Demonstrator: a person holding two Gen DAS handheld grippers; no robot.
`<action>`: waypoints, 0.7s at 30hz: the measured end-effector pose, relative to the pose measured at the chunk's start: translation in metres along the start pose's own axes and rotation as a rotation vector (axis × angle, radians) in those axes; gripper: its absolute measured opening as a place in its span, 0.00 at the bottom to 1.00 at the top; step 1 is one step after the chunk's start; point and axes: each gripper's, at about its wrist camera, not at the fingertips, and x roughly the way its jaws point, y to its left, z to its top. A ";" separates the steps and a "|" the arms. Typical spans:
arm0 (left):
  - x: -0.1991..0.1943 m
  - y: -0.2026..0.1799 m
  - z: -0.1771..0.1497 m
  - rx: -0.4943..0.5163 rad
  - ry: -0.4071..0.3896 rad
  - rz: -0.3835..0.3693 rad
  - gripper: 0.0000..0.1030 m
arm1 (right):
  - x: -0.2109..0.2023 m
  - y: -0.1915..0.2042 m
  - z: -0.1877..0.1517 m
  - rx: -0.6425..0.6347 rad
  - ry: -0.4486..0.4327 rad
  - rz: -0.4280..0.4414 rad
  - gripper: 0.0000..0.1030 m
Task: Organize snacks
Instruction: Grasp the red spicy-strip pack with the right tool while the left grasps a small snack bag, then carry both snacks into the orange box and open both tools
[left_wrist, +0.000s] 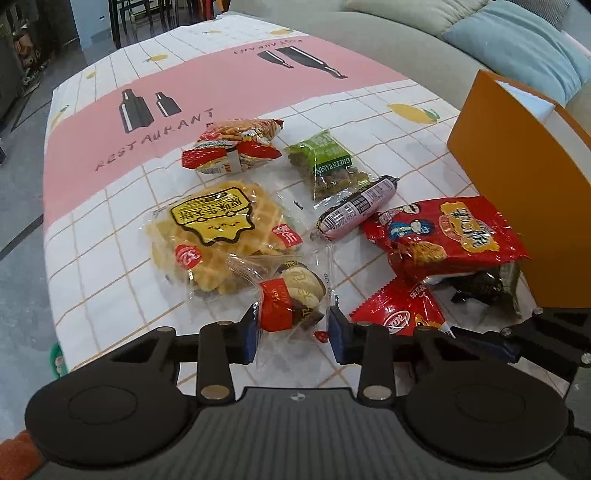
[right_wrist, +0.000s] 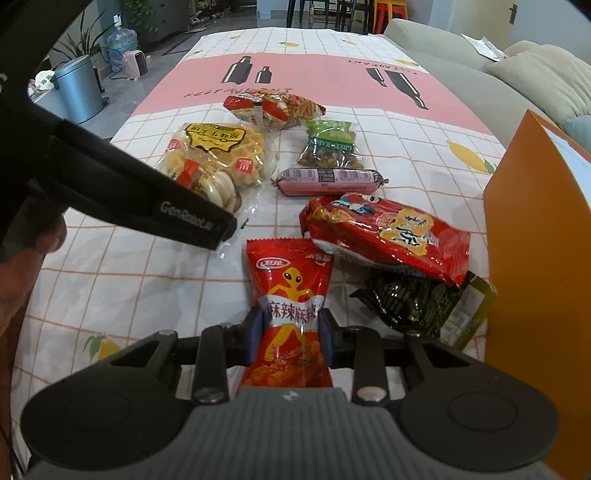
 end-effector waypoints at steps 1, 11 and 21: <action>-0.004 0.000 -0.001 0.003 -0.003 0.004 0.41 | -0.003 0.000 0.000 0.005 0.000 0.005 0.27; -0.052 0.004 -0.018 -0.012 -0.009 0.021 0.41 | -0.051 0.010 0.004 0.008 -0.101 0.027 0.24; -0.113 -0.023 -0.005 0.042 -0.157 -0.019 0.41 | -0.117 -0.006 0.011 0.027 -0.262 -0.064 0.24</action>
